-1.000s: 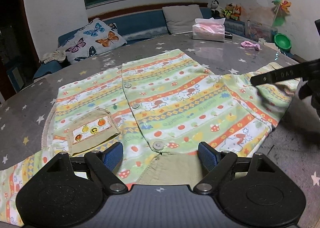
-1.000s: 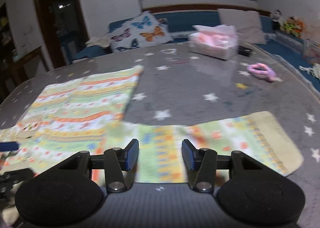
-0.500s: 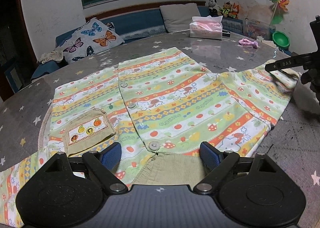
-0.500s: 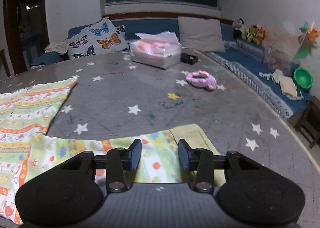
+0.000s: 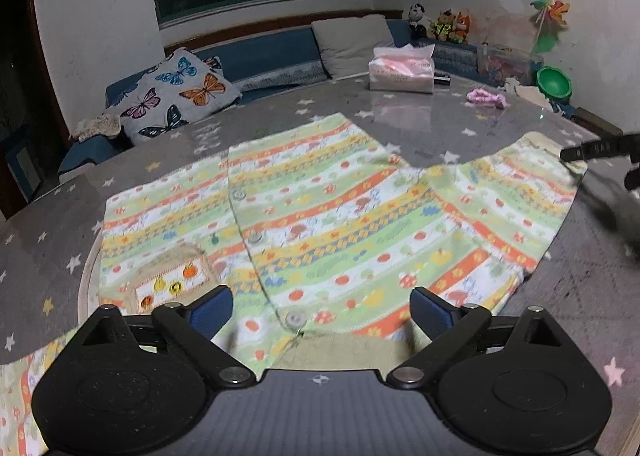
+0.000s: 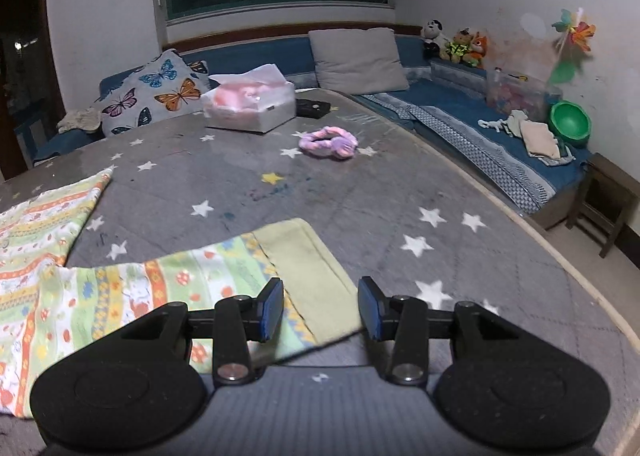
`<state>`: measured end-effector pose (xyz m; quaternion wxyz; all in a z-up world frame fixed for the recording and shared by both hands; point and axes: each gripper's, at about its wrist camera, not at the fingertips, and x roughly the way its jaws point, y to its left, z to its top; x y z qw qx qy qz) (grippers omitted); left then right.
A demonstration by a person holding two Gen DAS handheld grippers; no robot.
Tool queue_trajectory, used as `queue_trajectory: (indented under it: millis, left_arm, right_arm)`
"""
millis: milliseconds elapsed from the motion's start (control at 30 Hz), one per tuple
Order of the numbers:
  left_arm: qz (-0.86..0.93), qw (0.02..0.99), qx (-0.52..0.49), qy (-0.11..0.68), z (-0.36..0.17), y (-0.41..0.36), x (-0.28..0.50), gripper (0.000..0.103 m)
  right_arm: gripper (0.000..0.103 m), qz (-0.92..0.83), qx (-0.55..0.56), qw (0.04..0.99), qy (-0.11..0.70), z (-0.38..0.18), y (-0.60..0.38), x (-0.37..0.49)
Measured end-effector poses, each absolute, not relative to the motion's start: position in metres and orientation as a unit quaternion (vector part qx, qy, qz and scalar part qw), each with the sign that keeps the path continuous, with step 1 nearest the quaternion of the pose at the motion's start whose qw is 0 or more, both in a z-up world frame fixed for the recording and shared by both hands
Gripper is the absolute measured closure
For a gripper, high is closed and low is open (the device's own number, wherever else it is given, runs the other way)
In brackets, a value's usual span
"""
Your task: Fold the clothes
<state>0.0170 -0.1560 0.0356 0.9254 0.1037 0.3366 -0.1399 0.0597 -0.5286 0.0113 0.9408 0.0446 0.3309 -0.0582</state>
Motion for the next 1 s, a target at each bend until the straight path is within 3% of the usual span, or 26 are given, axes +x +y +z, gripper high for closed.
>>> queue_trajectory:
  millis: [433,467,533,633,1000]
  left_arm:
    - [-0.141,0.924,0.1,0.34,0.042,-0.175,0.035,0.0]
    - [-0.141,0.924,0.1,0.342,0.041,-0.177,0.037,0.0]
    - [-0.141,0.923,0.1,0.344,0.04,-0.18,0.04,0.0]
    - [-0.143,0.92,0.103,0.35,0.038,-0.188,0.044,0.0]
    - [-0.16,0.909,0.122,0.366,0.02,-0.217,0.053,0.0]
  right_arm:
    - [0.06,-0.072,0.065,0.939,0.329,0.006,-0.534,0.057]
    - [0.061,-0.07,0.061,0.94,0.329,0.006,-0.532,0.057]
    - [0.079,-0.062,0.065,0.94,0.329,0.006,-0.531,0.056]
    - [0.093,-0.049,0.083,0.94,0.327,0.009,-0.532,0.054]
    - [0.095,-0.014,0.13,0.949,0.288,0.05,-0.536,0.043]
